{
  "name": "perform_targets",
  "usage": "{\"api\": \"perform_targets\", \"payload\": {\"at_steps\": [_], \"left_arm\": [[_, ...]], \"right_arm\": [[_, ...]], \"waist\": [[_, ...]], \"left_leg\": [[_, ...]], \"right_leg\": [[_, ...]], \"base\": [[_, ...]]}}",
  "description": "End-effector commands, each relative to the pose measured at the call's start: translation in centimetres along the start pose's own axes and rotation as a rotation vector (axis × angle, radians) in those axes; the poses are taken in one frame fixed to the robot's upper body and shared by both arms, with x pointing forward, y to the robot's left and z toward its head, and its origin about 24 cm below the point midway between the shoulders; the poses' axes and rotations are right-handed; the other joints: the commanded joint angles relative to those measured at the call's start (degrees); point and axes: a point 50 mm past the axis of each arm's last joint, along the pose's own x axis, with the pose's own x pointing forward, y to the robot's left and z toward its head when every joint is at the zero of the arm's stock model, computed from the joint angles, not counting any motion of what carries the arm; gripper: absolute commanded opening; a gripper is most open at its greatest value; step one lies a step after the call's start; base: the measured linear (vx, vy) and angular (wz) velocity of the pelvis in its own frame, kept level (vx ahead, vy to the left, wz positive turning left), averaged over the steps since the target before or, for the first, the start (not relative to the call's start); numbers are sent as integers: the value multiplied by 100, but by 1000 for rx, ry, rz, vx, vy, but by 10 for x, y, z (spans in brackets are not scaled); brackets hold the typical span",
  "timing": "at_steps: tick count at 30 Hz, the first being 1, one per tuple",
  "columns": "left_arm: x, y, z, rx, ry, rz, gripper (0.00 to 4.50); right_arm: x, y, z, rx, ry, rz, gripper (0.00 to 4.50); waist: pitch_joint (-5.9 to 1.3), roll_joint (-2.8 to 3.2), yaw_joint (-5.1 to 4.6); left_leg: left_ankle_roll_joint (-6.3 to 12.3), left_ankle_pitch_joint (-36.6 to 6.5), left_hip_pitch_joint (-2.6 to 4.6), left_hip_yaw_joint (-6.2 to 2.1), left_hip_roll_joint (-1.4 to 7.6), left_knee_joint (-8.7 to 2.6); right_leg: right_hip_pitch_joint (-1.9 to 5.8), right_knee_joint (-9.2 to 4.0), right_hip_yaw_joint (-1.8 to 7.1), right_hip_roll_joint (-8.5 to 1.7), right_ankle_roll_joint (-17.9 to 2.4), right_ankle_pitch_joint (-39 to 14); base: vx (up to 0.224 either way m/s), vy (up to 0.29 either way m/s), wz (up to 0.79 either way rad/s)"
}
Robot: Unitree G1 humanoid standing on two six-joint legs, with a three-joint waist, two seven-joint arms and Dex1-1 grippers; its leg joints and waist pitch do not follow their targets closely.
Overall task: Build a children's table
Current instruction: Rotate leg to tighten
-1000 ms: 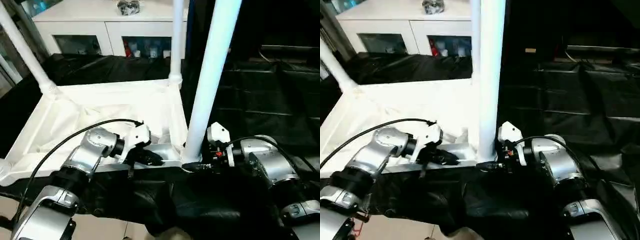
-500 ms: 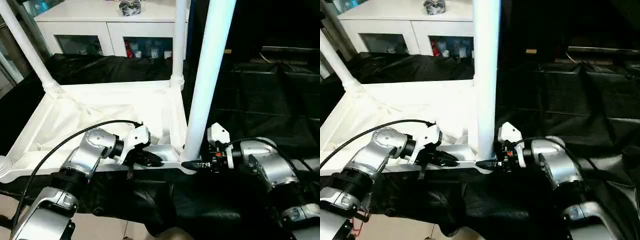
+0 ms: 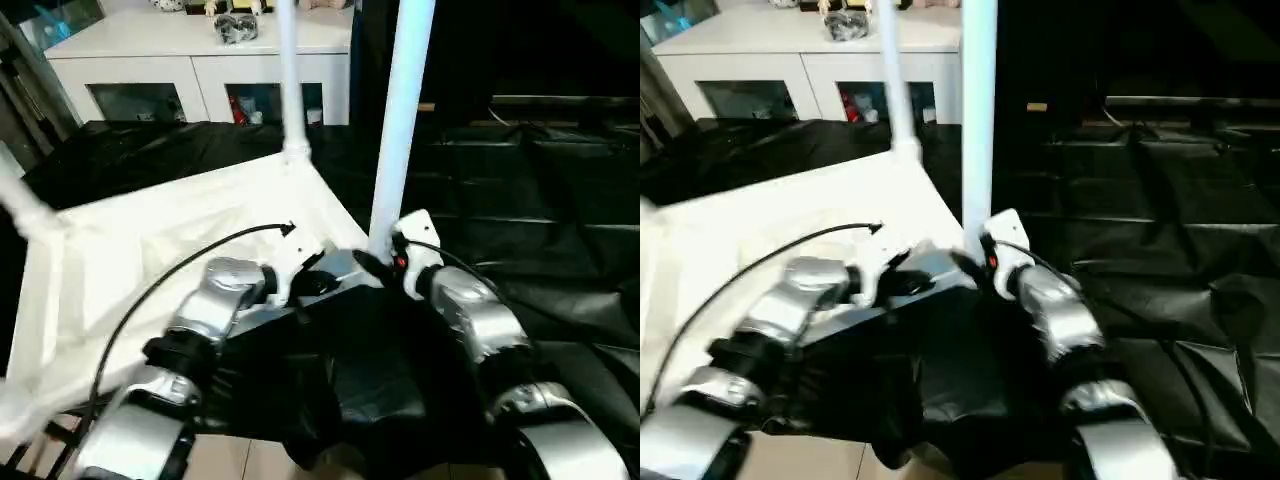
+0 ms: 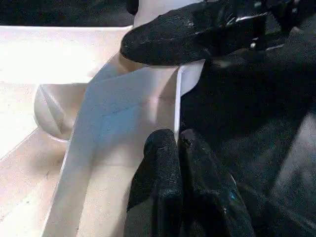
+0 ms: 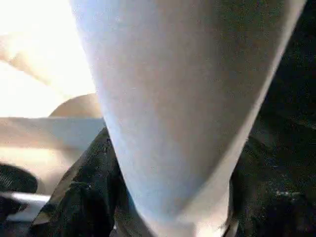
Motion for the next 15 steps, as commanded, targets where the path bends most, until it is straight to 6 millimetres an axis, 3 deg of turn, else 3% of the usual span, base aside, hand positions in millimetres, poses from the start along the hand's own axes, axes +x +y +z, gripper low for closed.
{"api": "perform_targets", "payload": {"at_steps": [1,2,6,7,9,13,15], "left_arm": [[19,-16,30,66,-87,-51,0],[19,-17,29,74,-86,-61,0],[13,-16,26,109,-86,-109,0],[11,-16,26,115,-88,-120,0],[4,-13,24,132,-90,-158,0],[-4,-11,20,145,-82,-197,0],[-7,-12,18,150,-87,-224,0]], "right_arm": [[13,50,-30,51,122,172,300],[14,50,-29,67,111,177,334],[12,46,-23,46,72,202,347],[11,44,-21,32,64,208,361],[6,37,-16,0,38,259,376],[-2,32,-13,-35,27,355,376],[-7,30,-13,-59,25,408,376]], "waist": [[-262,-51,-1],[-266,-50,3],[-293,-50,15],[-297,-96,2],[-312,-54,-2],[-348,-50,19],[-343,-33,42]], "left_leg": [[139,-1961,-36,-16,39,-469],[167,-1932,-43,-11,42,-469],[249,-1680,-63,-1,53,-454],[269,-1630,-77,4,54,-452],[319,-1465,-77,13,53,-433],[539,-1010,-84,39,67,-376],[593,-962,-80,51,73,-369]], "right_leg": [[211,-522,146,-223,-1109,-2136],[213,-513,146,-219,-1147,-2042],[244,-471,157,-232,-1284,-1612],[251,-471,158,-229,-1286,-1558],[265,-433,159,-228,-1381,-1288],[284,-356,149,-214,-1612,-453],[289,-346,136,-214,-1691,-374]], "base": [[0,0,0],[0,0,0],[0,0,0],[0,0,0],[0,0,0],[0,0,0],[0,0,0]]}}
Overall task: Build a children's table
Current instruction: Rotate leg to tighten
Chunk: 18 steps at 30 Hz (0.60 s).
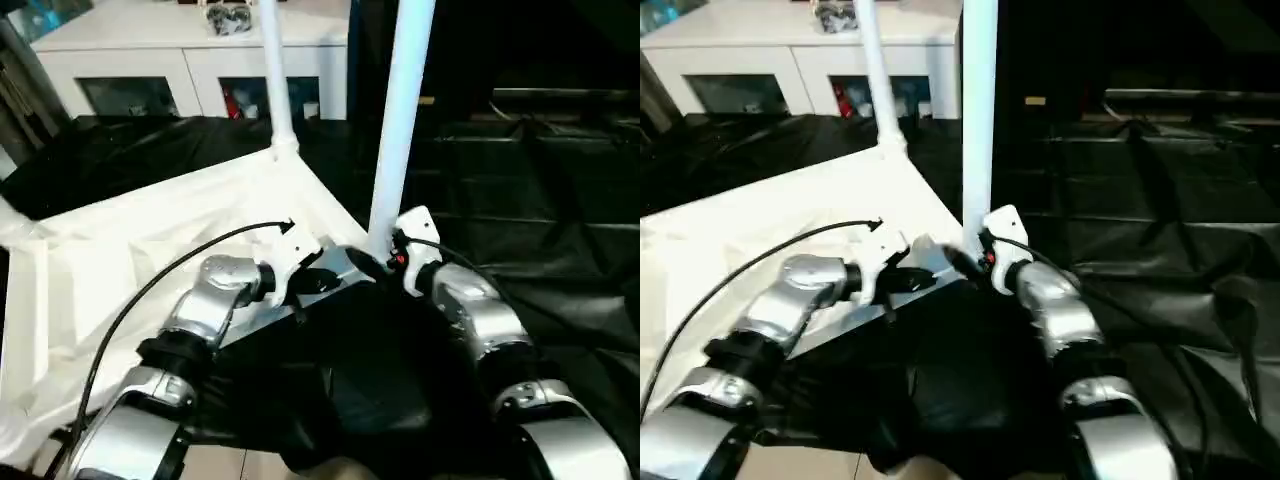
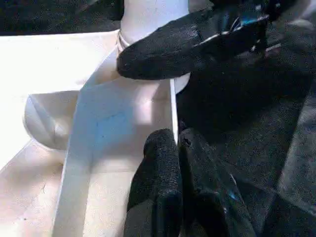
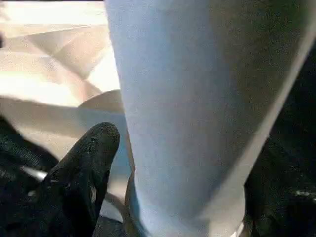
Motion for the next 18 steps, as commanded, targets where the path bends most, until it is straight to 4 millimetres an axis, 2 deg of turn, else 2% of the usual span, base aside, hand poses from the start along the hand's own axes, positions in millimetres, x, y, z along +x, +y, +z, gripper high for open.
{"api": "perform_targets", "payload": {"at_steps": [1,4,5,6,8,9,10,18], "left_arm": [[4,-13,18,94,-81,-146,0],[-2,-14,16,104,-84,-190,0],[-6,-14,15,107,-82,-218,0],[-7,-14,15,107,-81,-220,0],[-10,-16,14,115,-75,-249,0],[-11,-16,14,116,-72,-263,0],[-12,-16,13,116,-71,-267,0],[-16,-18,12,121,-64,-302,0]], "right_arm": [[1,31,-16,-19,68,295,376],[-13,30,-18,-58,88,404,376],[-22,28,-19,-80,105,463,376],[-22,28,-19,-81,106,467,376],[-29,28,-19,-92,118,519,376],[-31,27,-19,-91,122,539,376],[-32,28,-19,-91,122,546,362],[-35,33,-15,-77,121,619,299]], "waist": [[-339,-43,54],[-336,-53,104],[-334,-59,136],[-319,-56,180],[-318,-51,200],[-303,-48,193],[-307,-49,191],[-340,-53,202]], "left_leg": [[628,-979,-6,50,60,-334],[717,-998,-8,51,88,-335],[687,-1051,16,53,97,-342],[636,-1138,31,56,107,-352],[561,-1231,48,52,114,-362],[524,-1308,34,46,114,-376],[502,-1328,34,41,113,-379],[538,-1001,17,41,88,-341]], "right_leg": [[355,-347,152,-210,-1656,-416],[348,-343,161,-222,-1654,-485],[332,-356,160,-215,-1636,-622],[318,-367,173,-222,-1619,-783],[309,-364,185,-225,-1617,-878],[309,-366,184,-213,-1589,-949],[312,-364,182,-214,-1577,-972],[334,-327,180,-221,-1627,-562]], "base": [[0,0,0],[0,0,0],[0,0,0],[0,0,0],[0,0,0],[0,0,0],[0,0,0],[0,0,0]]}}
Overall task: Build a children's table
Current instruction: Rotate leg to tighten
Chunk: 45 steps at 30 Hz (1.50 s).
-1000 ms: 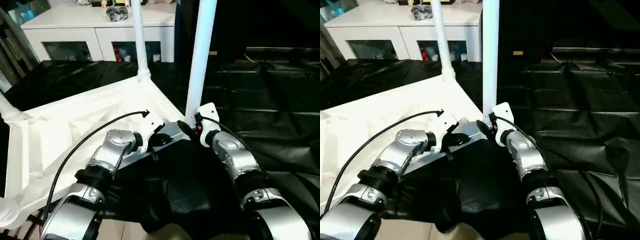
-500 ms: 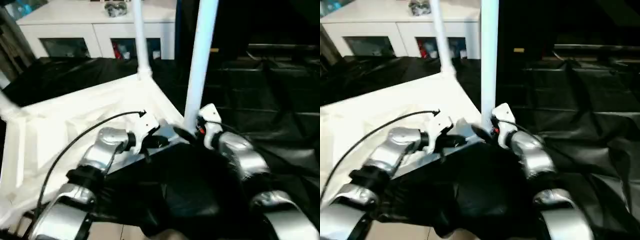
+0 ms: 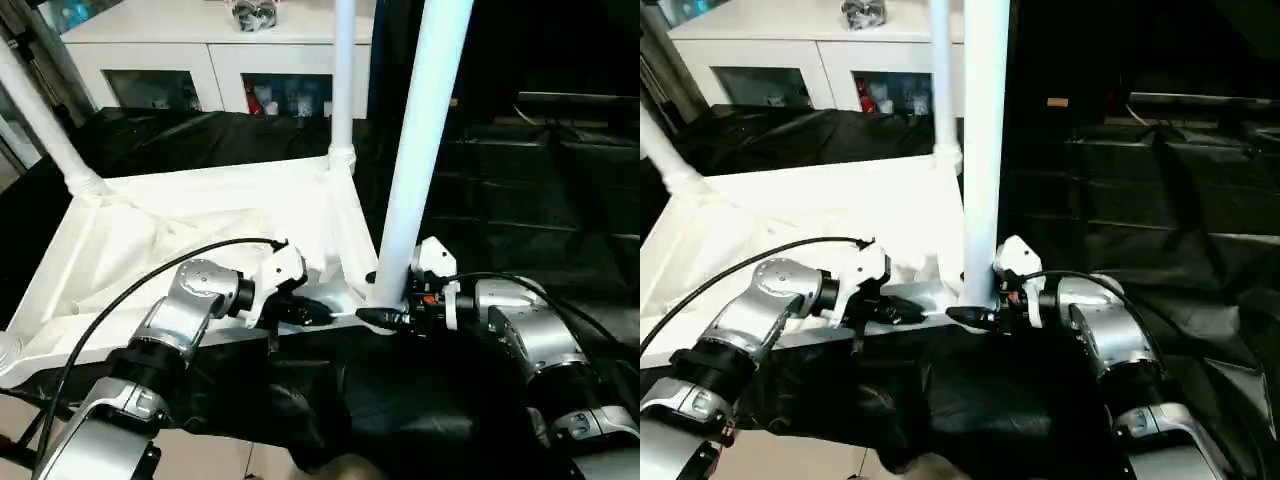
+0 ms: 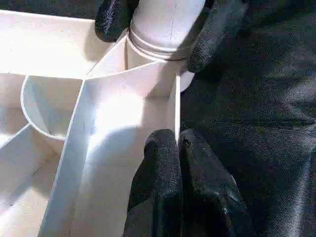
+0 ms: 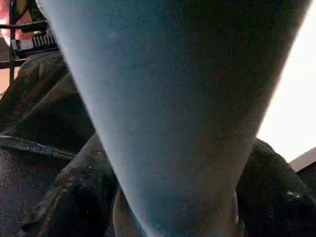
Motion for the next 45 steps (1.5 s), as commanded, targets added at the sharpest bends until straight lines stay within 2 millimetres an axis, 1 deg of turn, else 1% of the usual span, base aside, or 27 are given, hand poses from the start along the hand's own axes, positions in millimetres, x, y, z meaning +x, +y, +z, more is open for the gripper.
{"api": "perform_targets", "payload": {"at_steps": [1,2,3,7,8,10,11,12,14,16,17,19,22,24,25,27,29,30,31,34,35,38,39,41,42,43,45], "left_arm": [[8,-2,23,88,-73,-23,0],[8,-1,23,88,-71,-18,0],[8,-1,23,88,-71,-18,0],[9,3,24,71,-77,38,0],[11,5,25,62,-83,67,0],[16,11,28,43,-89,152,0],[16,11,28,43,-89,152,0],[19,15,29,26,-90,204,0],[24,21,32,5,-87,276,0],[27,25,34,-15,-89,330,0],[30,28,36,-31,-88,370,0],[36,30,40,-51,-89,412,0],[43,29,44,-61,-96,428,0],[49,27,47,-64,-104,426,0],[51,26,48,-64,-107,419,0],[52,25,48,-59,-109,411,0],[51,23,47,-38,-118,374,0],[50,22,46,-35,-119,370,0],[48,22,45,-29,-118,354,0],[43,21,43,-3,-118,325,0],[39,20,42,2,-122,306,0],[32,18,41,27,-135,263,0],[29,17,40,32,-137,242,0],[26,16,39,48,-141,220,0],[23,14,38,55,-140,197,0],[20,12,37,63,-141,171,0],[16,10,34,67,-134,135,0]], "right_arm": [[21,17,-6,19,28,143,284],[21,18,-6,23,29,149,276],[21,18,-6,23,29,149,269],[26,18,-7,51,19,105,263],[29,15,-7,59,14,60,263],[39,4,-10,98,12,-128,262],[39,4,-10,98,12,-128,261],[45,0,-11,114,14,-218,261],[52,-4,-12,146,14,-313,260],[58,-7,-12,178,13,-385,257],[62,-9,-12,201,15,-449,256],[70,-12,-12,240,20,-545,256],[78,-12,-12,267,24,-591,256],[85,-10,-10,259,24,-580,256],[86,-9,-8,254,10,-568,312],[87,-9,-7,250,-1,-562,326],[85,-11,-3,253,-29,-550,332],[85,-12,-3,252,-31,-548,361],[82,-13,-1,239,-35,-539,361],[76,-16,1,189,-33,-521,380],[70,-18,0,147,0,-490,402],[63,-18,0,93,21,-415,402],[59,-17,1,81,18,-372,402],[54,-17,3,64,12,-324,402],[50,-15,3,51,9,-269,402],[46,-12,3,36,8,-211,402],[39,-8,2,24,10,-125,402]], "waist": [[-349,-49,2],[-347,-62,1],[-342,-54,2],[-340,-71,3],[-338,-66,3],[-316,-66,-24],[-292,-58,-63],[-297,-72,-89],[-300,-86,-106],[-309,-73,-111],[-320,-98,-109],[-321,-81,-105],[-336,-88,-97],[-358,-78,-92],[-364,-84,-89],[-358,-72,-75],[-345,-51,-81],[-338,-40,-90],[-343,-27,-91],[-353,-47,-123],[-357,-65,-135],[-378,-53,-127],[-380,-76,-117],[-372,-81,-113],[-373,-75,-108],[-365,-124,-94],[-359,-94,-58]], "left_leg": [[537,-986,18,36,93,-372],[540,-980,19,39,93,-370],[535,-1004,20,36,94,-376],[505,-1032,18,38,91,-374],[495,-1045,20,36,94,-378],[414,-1132,17,36,91,-395],[271,-1362,24,20,76,-428],[185,-1441,35,16,68,-426],[172,-1421,31,11,56,-425],[177,-1310,35,16,57,-418],[194,-1232,37,20,58,-410],[184,-1201,36,22,49,-409],[223,-1081,19,21,46,-397],[350,-847,-2,26,38,-372],[384,-806,1,31,33,-361],[498,-750,-7,37,34,-354],[479,-905,1,35,37,-366],[441,-1036,6,34,41,-375],[418,-1067,11,28,44,-378],[407,-1072,-5,18,46,-380],[439,-994,-6,20,46,-372],[574,-788,-17,25,45,-337],[685,-694,-26,34,52,-325],[765,-732,-23,46,60,-316],[762,-744,-20,45,67,-316],[777,-800,-12,49,71,-321],[784,-857,-11,48,91,-324]], "right_leg": [[334,-330,165,-219,-1625,-553],[331,-332,164,-213,-1625,-552],[331,-334,162,-210,-1618,-600],[331,-343,166,-217,-1582,-716],[329,-344,166,-218,-1572,-753],[305,-367,171,-221,-1518,-967],[297,-408,163,-232,-1427,-1402],[298,-429,169,-238,-1317,-1665],[298,-451,178,-238,-1225,-1803],[284,-448,184,-226,-1215,-1670],[281,-430,185,-223,-1245,-1525],[283,-433,179,-228,-1251,-1511],[296,-416,180,-233,-1273,-1340],[315,-370,168,-221,-1385,-847],[323,-367,165,-218,-1409,-757],[329,-359,161,-222,-1469,-605],[328,-378,153,-230,-1467,-800],[325,-397,152,-224,-1442,-940],[328,-393,154,-228,-1439,-960],[344,-369,151,-221,-1472,-818],[347,-360,152,-219,-1514,-675],[367,-311,140,-215,-1633,-285],[375,-284,139,-221,-1694,-150],[367,-290,132,-211,-1734,-154],[364,-287,136,-218,-1738,-172],[361,-300,133,-210,-1735,-254],[350,-293,144,-221,-1725,-365]], "base": [[0,0,0],[0,0,0],[0,0,0],[0,0,0],[0,0,0],[0,0,0],[0,0,0],[0,0,0],[0,0,0],[0,0,0],[0,0,0],[0,0,0],[0,0,0],[0,0,0],[0,0,0],[0,0,0],[0,0,0],[0,0,0],[0,0,0],[0,0,0],[0,0,0],[0,0,0],[0,0,0],[0,0,0],[0,0,0],[0,0,0],[0,0,0]]}}
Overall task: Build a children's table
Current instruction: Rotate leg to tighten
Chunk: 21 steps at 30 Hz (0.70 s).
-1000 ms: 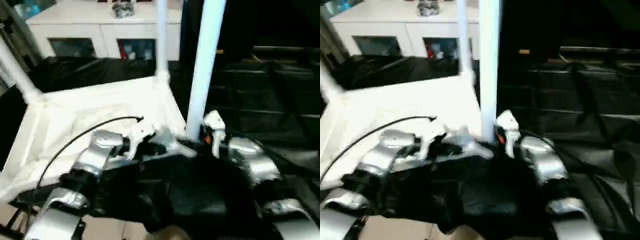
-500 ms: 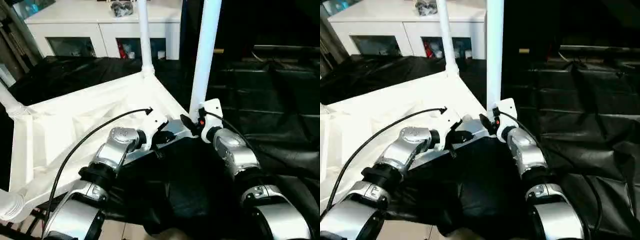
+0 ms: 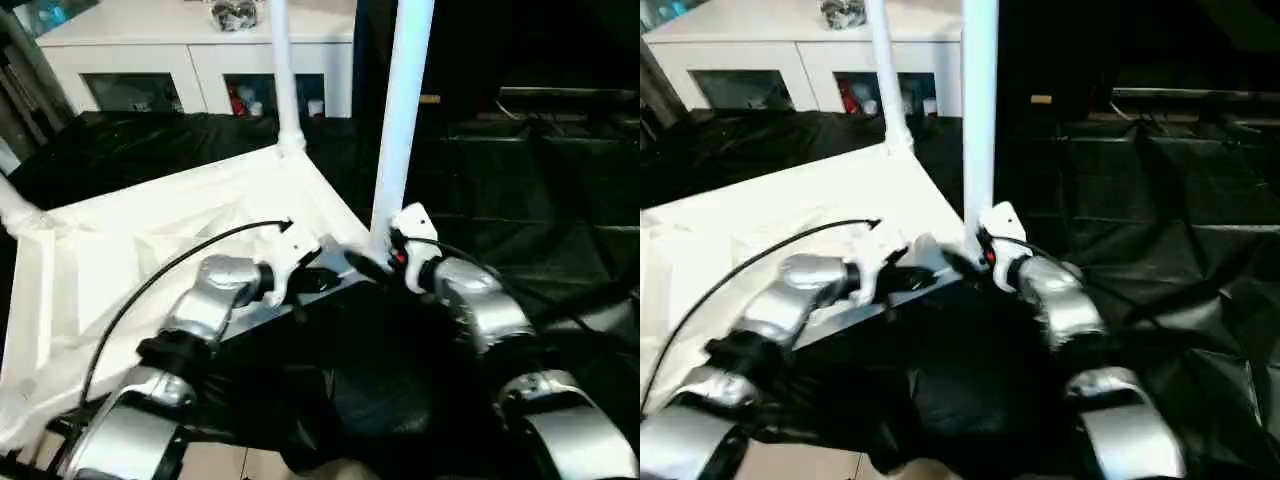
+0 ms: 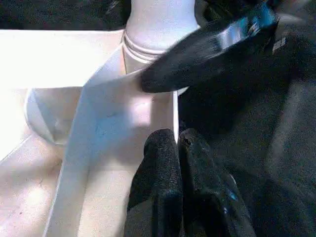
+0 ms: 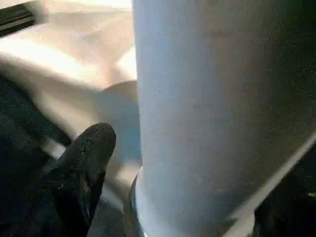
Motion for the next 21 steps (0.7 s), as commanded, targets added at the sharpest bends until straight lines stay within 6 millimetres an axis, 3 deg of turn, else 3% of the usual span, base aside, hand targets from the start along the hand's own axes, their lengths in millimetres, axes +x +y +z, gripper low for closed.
{"api": "perform_targets", "payload": {"at_steps": [1,5,8,15,21], "left_arm": [[3,-7,25,99,-93,-101,0],[-7,-10,17,111,-62,-177,0],[-14,-12,13,116,-44,-216,0],[-16,-14,12,114,-32,-251,0],[-15,-15,13,113,-34,-262,0]], "right_arm": [[7,22,-8,9,39,200,402],[-7,26,-8,-4,28,334,402],[-15,29,-7,-2,15,410,402],[-18,36,-9,0,45,487,350],[-19,40,-9,17,50,518,308]], "waist": [[-369,-82,50],[-356,-95,94],[-370,-89,127],[-370,-74,188],[-382,-71,201]], "left_leg": [[744,-919,15,48,90,-329],[651,-1025,23,46,94,-347],[722,-825,21,43,99,-335],[567,-849,40,43,95,-343],[601,-736,36,42,85,-326]], "right_leg": [[358,-301,158,-221,-1718,-424],[350,-309,172,-220,-1673,-594],[343,-280,175,-218,-1697,-351],[331,-289,180,-222,-1659,-505],[341,-275,175,-217,-1671,-325]], "base": [[0,0,0],[0,0,0],[0,0,0],[0,0,0],[0,0,0]]}}
